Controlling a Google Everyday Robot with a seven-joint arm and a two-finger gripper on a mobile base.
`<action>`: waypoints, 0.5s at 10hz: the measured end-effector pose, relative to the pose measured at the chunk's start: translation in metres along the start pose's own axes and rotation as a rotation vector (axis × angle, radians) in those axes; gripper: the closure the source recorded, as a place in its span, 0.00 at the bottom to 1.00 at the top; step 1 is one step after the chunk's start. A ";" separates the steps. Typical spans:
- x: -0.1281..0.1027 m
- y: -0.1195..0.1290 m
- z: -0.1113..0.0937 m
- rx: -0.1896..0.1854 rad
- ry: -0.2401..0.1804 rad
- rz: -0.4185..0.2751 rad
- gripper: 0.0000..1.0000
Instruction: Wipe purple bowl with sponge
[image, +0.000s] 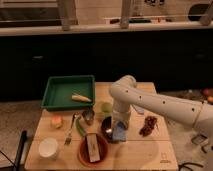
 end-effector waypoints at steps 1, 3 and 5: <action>0.011 -0.004 -0.001 -0.001 0.009 0.012 0.98; 0.022 -0.016 -0.001 -0.004 0.017 0.014 0.98; 0.027 -0.043 0.002 -0.009 0.016 -0.024 0.98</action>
